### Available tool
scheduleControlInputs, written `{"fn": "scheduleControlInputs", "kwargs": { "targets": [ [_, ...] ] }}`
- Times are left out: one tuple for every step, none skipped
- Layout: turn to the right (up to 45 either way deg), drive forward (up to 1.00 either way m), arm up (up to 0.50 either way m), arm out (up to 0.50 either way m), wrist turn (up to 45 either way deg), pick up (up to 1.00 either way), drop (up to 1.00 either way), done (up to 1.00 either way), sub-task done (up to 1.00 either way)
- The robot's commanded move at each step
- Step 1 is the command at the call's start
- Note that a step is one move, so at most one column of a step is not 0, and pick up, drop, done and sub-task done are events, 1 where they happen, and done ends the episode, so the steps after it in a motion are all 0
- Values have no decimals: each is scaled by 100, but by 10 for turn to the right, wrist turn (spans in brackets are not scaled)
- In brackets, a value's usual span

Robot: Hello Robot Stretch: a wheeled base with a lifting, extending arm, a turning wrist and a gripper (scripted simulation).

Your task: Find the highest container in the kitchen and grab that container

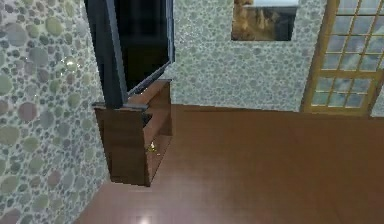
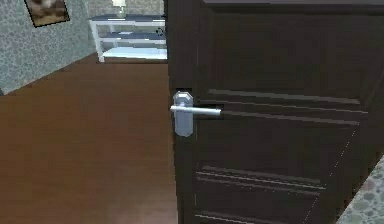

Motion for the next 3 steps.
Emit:
{"fn": "scheduleControlInputs", "kwargs": {
  "targets": [
    [0, 25, 0, 0, 0, 0, 0, 0, 0],
    [450, 0, 0, 0, 0, 0, 0, 0, 0],
    [300, 0, 0, 0, 0, 0, 0, 0, 0]
  ]
}}
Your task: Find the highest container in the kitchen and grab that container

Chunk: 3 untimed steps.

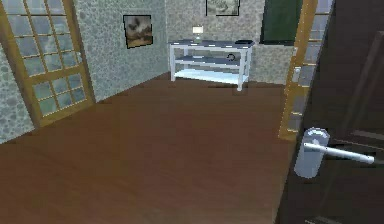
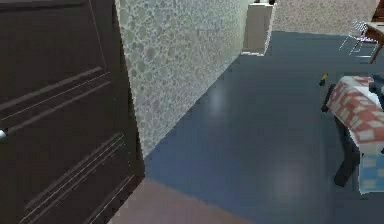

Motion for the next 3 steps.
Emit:
{"fn": "scheduleControlInputs", "kwargs": {
  "targets": [
    [0, 35, 0, 0, 0, 0, 0, 0, 0],
    [60, 0, 0, 0, 0, 0, 0, 0, 0],
    [0, 90, 0, 0, 0, 0, 0, 0, 0]
  ]
}}
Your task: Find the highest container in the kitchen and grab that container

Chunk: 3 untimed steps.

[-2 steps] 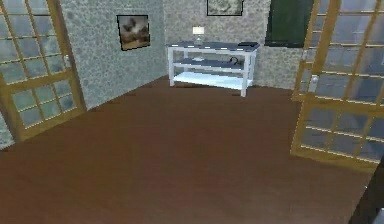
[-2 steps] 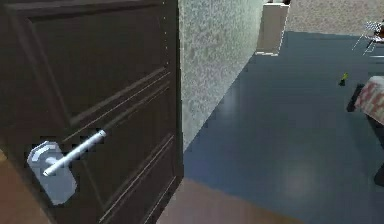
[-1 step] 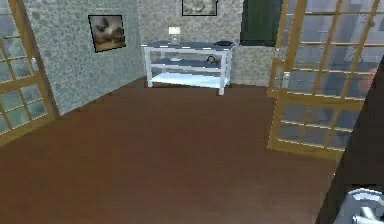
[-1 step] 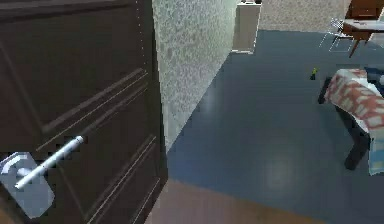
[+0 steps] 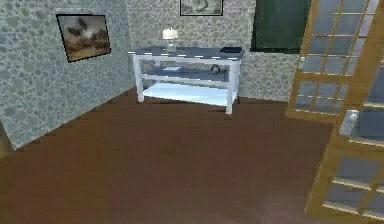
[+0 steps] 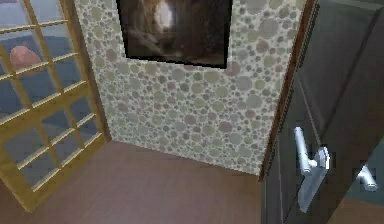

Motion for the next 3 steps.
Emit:
{"fn": "scheduleControlInputs", "kwargs": {
  "targets": [
    [180, 0, 0, 0, 0, 0, 0, 0, 0],
    [0, 100, 0, 0, 0, 0, 0, 0, 0],
    [150, 0, 0, 0, 0, 0, 0, 0, 0]
  ]
}}
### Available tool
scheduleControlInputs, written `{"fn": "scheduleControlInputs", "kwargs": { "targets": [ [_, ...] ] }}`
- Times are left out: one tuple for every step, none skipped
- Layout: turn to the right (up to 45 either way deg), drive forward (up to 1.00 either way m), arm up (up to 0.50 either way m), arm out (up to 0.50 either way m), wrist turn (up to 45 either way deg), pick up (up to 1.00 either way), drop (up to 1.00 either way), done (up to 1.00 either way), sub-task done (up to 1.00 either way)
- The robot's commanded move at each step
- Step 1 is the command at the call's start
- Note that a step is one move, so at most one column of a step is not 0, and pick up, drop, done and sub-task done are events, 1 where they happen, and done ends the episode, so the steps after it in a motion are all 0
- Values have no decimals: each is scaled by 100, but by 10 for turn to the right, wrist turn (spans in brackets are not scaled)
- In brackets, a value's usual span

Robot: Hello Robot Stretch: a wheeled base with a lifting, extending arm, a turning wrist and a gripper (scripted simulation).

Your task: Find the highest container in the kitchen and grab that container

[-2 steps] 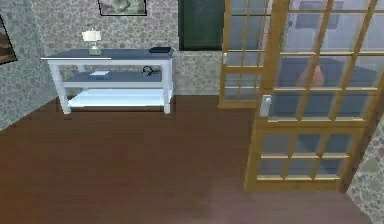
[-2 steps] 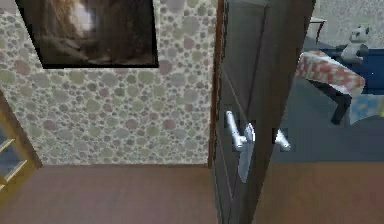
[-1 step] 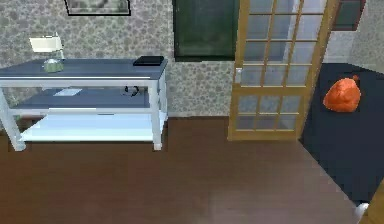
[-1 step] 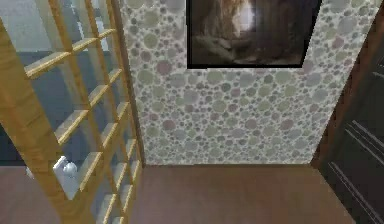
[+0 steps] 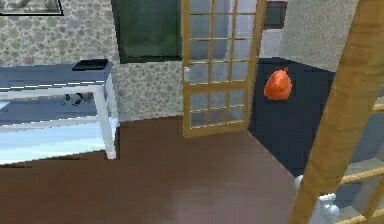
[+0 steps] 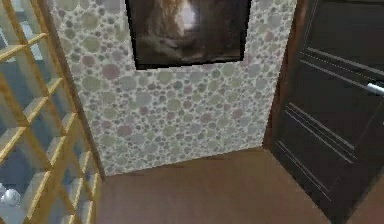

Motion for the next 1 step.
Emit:
{"fn": "scheduleControlInputs", "kwargs": {
  "targets": [
    [0, 100, 0, 0, 0, 0, 0, 0, 0]
  ]
}}
